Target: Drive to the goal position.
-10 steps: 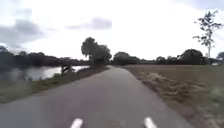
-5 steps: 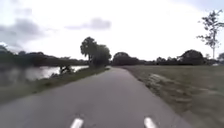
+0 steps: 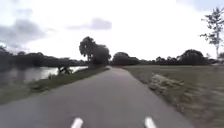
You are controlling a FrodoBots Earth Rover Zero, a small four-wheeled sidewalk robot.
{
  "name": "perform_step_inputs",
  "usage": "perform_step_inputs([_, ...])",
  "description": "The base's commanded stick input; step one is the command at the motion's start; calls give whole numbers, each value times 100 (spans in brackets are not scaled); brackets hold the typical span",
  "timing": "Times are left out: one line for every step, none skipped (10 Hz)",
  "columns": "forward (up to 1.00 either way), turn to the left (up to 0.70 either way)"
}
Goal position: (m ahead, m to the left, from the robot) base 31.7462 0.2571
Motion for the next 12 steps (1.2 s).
perform_step_inputs([85,0])
perform_step_inputs([85,0])
perform_step_inputs([85,0])
perform_step_inputs([85,0])
perform_step_inputs([85,0])
perform_step_inputs([85,0])
perform_step_inputs([85,0])
perform_step_inputs([85,0])
perform_step_inputs([85,0])
perform_step_inputs([85,0])
perform_step_inputs([85,0])
perform_step_inputs([85,0])
